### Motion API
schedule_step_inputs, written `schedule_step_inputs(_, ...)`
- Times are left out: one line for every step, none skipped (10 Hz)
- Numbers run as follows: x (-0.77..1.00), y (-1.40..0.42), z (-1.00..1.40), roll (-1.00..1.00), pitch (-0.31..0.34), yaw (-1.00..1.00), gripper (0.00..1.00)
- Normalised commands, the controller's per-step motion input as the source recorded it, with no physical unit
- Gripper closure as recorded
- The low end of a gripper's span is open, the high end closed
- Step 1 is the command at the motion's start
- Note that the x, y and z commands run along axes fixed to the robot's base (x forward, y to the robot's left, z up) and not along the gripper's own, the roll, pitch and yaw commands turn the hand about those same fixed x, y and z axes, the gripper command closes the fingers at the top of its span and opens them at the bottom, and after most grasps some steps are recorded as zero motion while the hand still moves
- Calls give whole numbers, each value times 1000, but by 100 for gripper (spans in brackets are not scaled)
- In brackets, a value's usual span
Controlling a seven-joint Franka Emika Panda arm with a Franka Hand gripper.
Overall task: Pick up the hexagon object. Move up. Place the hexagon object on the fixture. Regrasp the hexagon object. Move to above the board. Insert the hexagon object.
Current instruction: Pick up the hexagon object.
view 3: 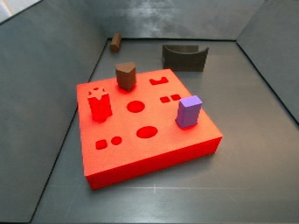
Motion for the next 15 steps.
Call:
schedule_step_inputs(-183,17,-60,7,0,0,0)
schedule_step_inputs(-311,157,-197,0,-13,57,0)
schedule_step_inputs(-417,266,-209,0,-77,220,0)
schedule_step_inputs(-420,377,-257,0,-67,234,0)
schedule_step_inputs(-400,374,-346,26,-64,211,0)
schedule_step_inputs(0,283,-574,56,-66,83,0)
schedule_step_inputs(0,323,-734,37,-20,77,0)
schedule_step_inputs(43,320,-866,51,0,66,0)
schedule_step_inputs(0,374,-934,27,-51,60,0)
schedule_step_inputs(-6,403,-923,50,-113,74,0)
schedule_step_inputs(-109,423,-934,53,-144,63,0)
schedule_step_inputs(-257,394,-931,59,-166,31,0)
schedule_step_inputs(-397,331,-920,40,-194,29,0)
schedule_step_inputs(-651,260,-817,10,-257,51,0)
schedule_step_inputs(-723,191,-809,20,-260,94,0)
